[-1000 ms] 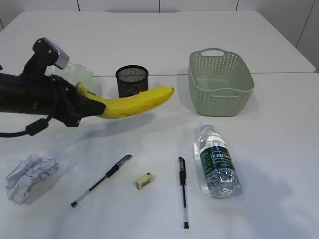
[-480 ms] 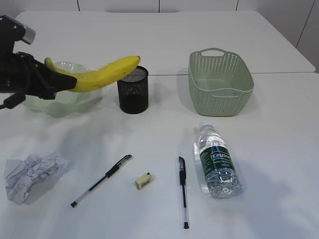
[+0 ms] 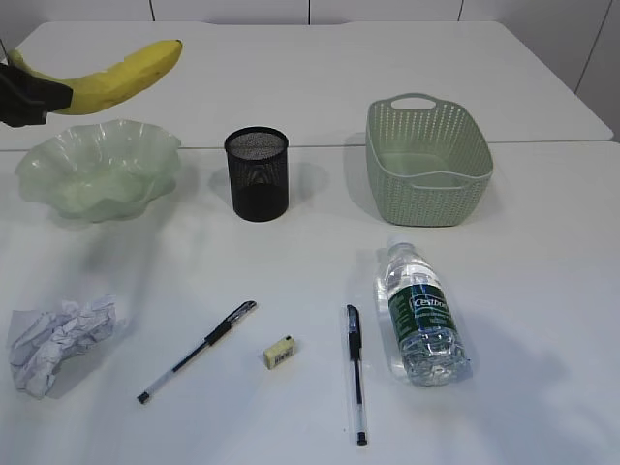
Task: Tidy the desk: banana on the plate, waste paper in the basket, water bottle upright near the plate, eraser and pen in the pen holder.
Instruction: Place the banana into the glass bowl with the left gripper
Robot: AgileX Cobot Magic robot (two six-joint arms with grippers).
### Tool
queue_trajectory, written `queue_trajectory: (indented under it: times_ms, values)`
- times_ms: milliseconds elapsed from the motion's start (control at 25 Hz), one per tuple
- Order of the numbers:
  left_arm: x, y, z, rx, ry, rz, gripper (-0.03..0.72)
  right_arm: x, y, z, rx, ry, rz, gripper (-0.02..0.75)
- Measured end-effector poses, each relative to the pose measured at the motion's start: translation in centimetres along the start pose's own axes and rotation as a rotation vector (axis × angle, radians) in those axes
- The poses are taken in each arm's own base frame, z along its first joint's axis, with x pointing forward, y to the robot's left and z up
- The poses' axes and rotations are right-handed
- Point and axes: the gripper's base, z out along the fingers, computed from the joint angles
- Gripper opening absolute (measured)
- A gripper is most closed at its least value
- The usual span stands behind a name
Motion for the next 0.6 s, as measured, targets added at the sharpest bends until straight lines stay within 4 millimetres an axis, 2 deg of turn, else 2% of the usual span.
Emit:
queue_trajectory:
  times_ms: [200,600]
  values:
    - [1.0,2.0,2.2,-0.028,0.024,-0.035,0.235,0.0,0.0,0.0,-0.002,0.0,0.002,0.501]
    - [4.2,3.7,6.7,-0.025,0.087,-0.07,0.235,0.0,0.2,0.0,-0.017,-0.003,0.021,0.501]
